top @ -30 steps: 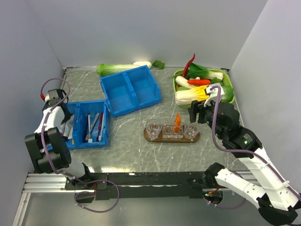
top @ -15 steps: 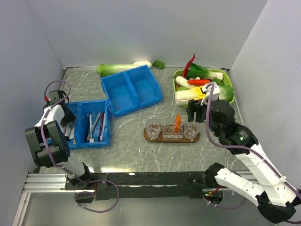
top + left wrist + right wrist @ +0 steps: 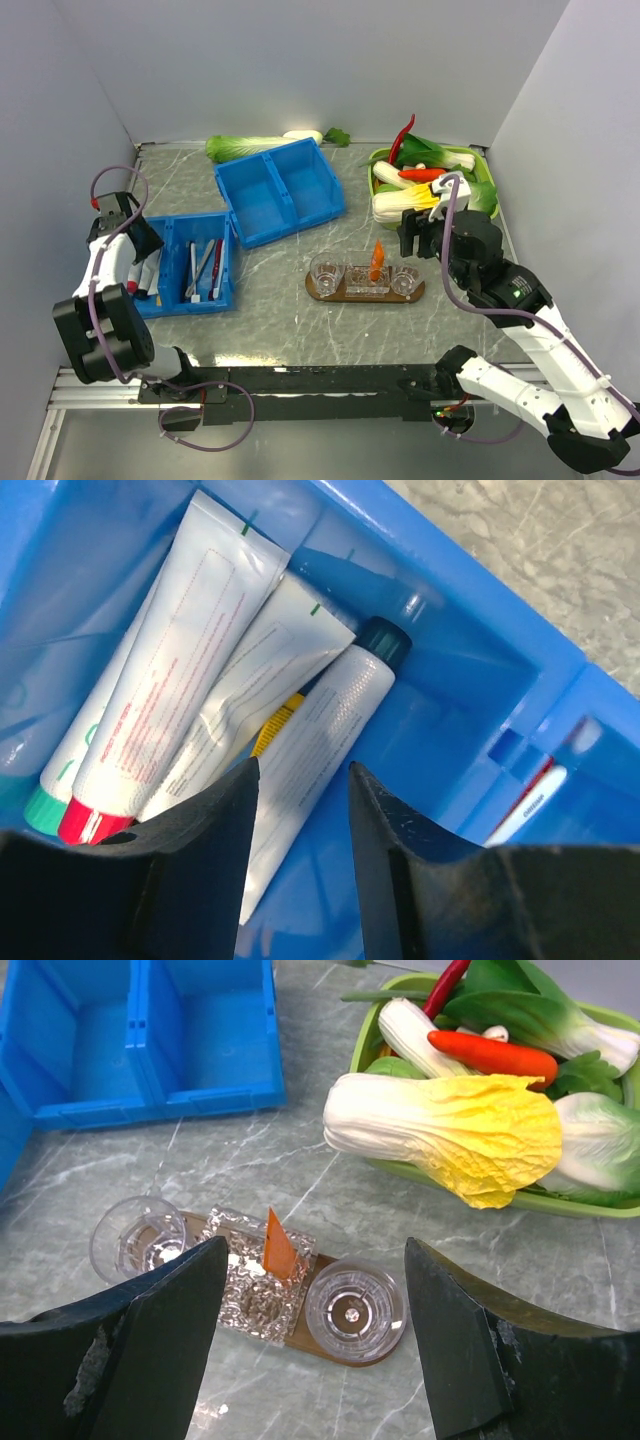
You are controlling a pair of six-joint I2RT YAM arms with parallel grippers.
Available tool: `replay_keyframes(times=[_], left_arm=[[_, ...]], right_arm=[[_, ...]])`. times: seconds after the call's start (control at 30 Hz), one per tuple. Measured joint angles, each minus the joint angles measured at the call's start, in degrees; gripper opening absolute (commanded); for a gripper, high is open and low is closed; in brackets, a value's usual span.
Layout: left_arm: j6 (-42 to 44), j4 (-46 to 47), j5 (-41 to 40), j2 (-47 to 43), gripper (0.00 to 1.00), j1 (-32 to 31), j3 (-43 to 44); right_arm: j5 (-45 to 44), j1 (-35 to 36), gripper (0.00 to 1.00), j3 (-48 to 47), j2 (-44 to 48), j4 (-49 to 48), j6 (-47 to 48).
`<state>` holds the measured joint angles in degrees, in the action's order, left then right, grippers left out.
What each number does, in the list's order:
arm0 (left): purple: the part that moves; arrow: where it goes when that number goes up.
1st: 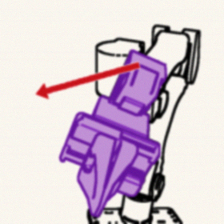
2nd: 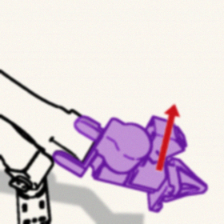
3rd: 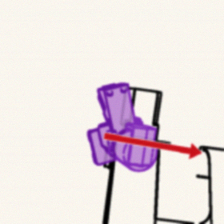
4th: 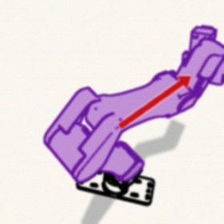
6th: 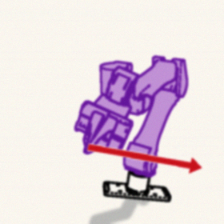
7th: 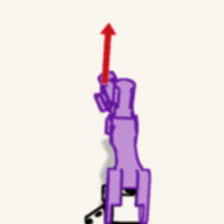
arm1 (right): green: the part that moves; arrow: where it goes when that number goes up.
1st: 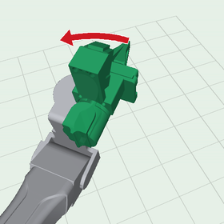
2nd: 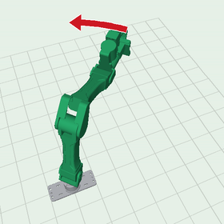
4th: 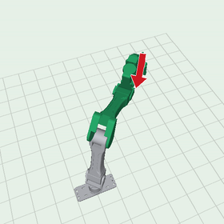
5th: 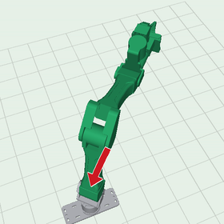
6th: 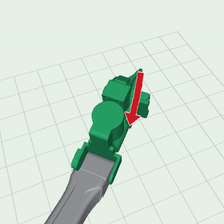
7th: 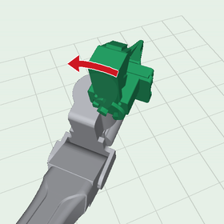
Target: Prepare toiletry sets of a toothbrush and toothpaste on the tray
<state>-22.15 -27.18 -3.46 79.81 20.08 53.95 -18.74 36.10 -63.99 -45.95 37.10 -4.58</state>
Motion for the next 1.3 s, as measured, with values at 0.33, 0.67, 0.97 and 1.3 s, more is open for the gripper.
replay_keyframes(times=[0.33, 0.67, 0.97, 1.3], left_arm=[[0.63, -0.15, 2.69, 8.24, 0.45, 0.92, 1.42], [1.75, -1.42, 3.13, 13.73, 0.44, 0.79, 5.03], [1.46, -1.27, -2.84, 13.77, 0.47, -0.68, 5.14], [1.49, -1.07, -12.46, 13.75, 0.56, -3.91, 5.11]], right_arm=[[-0.76, 0.00, 0.79, -3.02, -0.33, 1.03, 0.22], [-0.66, 0.00, 0.79, -4.72, -1.68, 1.16, 0.17], [0.13, 0.00, 0.79, -4.70, -2.12, 1.03, 0.00], [0.04, 0.00, 0.80, -3.67, 0.13, 0.39, 0.20]])
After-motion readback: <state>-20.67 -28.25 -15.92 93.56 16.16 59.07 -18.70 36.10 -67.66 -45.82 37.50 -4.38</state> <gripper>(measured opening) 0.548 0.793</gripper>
